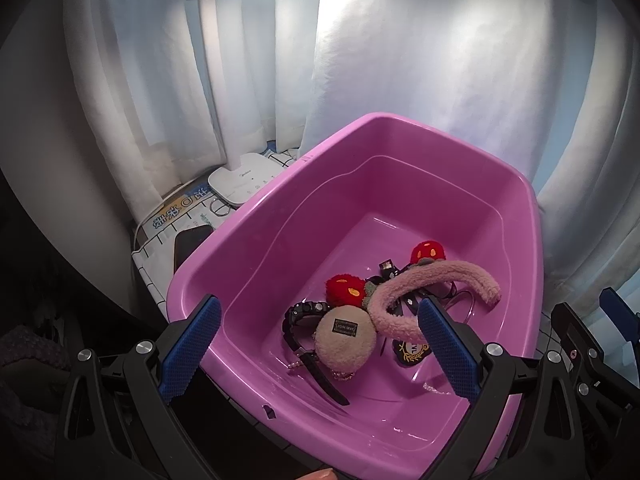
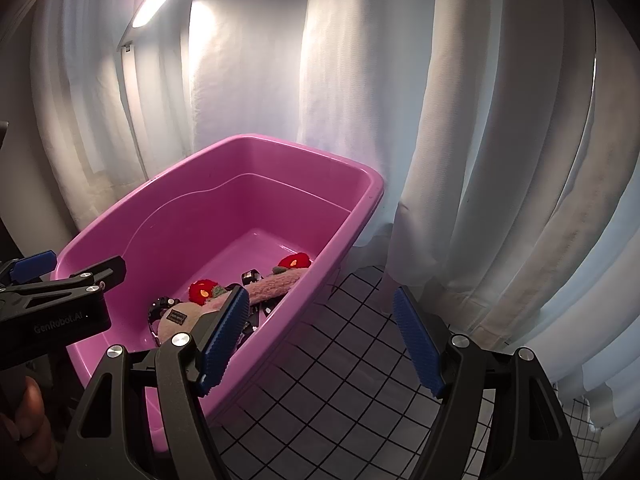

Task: Organize jewelry

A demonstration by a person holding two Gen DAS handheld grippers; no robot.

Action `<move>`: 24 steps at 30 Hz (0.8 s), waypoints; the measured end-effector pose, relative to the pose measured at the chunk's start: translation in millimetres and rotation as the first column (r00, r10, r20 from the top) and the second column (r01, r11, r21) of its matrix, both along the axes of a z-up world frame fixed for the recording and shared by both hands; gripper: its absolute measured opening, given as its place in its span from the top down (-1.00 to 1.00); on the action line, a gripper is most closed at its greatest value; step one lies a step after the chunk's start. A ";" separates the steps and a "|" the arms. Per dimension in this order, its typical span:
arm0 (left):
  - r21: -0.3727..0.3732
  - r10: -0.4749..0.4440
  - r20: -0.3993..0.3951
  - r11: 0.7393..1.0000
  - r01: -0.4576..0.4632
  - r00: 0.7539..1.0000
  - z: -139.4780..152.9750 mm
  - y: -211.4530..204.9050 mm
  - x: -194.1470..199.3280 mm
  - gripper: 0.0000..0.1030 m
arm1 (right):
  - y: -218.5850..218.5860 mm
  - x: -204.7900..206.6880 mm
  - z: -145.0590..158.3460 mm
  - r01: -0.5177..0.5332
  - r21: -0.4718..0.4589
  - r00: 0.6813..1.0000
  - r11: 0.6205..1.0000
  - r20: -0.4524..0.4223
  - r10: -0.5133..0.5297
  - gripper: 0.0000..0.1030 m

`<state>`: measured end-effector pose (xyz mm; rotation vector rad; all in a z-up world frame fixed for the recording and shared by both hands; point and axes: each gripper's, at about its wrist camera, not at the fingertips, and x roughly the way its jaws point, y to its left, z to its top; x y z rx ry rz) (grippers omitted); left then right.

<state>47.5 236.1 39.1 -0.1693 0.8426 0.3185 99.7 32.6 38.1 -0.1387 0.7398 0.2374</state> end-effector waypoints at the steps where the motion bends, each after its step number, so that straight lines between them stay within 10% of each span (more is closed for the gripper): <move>1: 0.000 0.000 0.000 1.000 0.000 1.000 0.0 0.0 0.1 -0.88 | -0.1 0.5 -0.1 0.002 0.000 1.000 1.000 -0.001 -0.002 -0.38; 24: 0.018 0.012 -0.001 1.000 -0.012 1.000 -1.0 4.0 0.6 -0.88 | -1.4 1.1 -2.4 0.002 0.002 1.000 1.000 -0.001 -0.002 -0.38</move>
